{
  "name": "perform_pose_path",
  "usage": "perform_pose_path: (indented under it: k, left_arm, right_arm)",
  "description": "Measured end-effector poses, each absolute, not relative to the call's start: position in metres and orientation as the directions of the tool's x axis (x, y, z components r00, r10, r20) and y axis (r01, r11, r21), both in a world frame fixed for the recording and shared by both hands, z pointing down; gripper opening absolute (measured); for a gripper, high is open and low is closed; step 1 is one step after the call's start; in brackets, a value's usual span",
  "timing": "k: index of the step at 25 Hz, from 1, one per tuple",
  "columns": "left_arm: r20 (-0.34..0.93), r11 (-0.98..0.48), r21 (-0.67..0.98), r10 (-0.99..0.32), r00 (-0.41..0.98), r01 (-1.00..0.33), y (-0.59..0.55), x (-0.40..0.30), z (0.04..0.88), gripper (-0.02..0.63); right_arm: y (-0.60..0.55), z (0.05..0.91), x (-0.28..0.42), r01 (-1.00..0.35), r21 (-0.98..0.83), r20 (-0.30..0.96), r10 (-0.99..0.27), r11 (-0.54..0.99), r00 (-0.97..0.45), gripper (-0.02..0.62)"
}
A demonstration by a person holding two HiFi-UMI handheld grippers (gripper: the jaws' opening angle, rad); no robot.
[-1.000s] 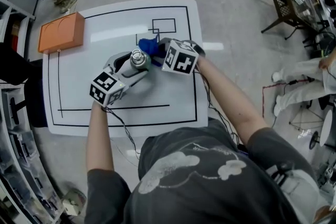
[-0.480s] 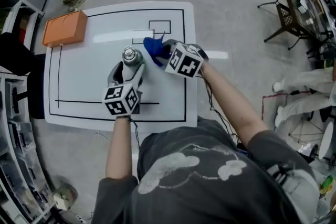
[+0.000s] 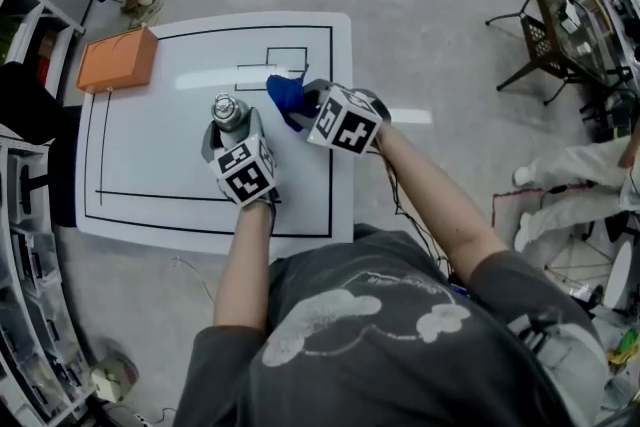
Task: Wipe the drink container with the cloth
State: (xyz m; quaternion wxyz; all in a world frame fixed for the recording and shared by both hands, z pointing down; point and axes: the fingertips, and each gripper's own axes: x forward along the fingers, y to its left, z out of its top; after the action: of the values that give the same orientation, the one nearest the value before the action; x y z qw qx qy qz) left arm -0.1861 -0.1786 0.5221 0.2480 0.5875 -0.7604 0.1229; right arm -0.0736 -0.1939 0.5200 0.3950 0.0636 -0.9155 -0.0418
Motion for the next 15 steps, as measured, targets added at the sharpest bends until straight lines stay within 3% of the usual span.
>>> perform_pose_path:
  k: [6, 15]
  left_arm:
    - [0.515, 0.19, 0.111, -0.85, -0.107, -0.976, -0.179, -0.184, 0.52, 0.331]
    - [0.506, -0.178, 0.125, -0.835, 0.217, -0.976, -0.174, -0.185, 0.518, 0.331]
  right_arm:
    - [-0.197, 0.515, -0.07, -0.044, 0.147, 0.719, -0.137, 0.988, -0.681, 0.043]
    - [-0.203, 0.497, -0.112, 0.047, 0.161, 0.695, -0.08, 0.986, -0.714, 0.043]
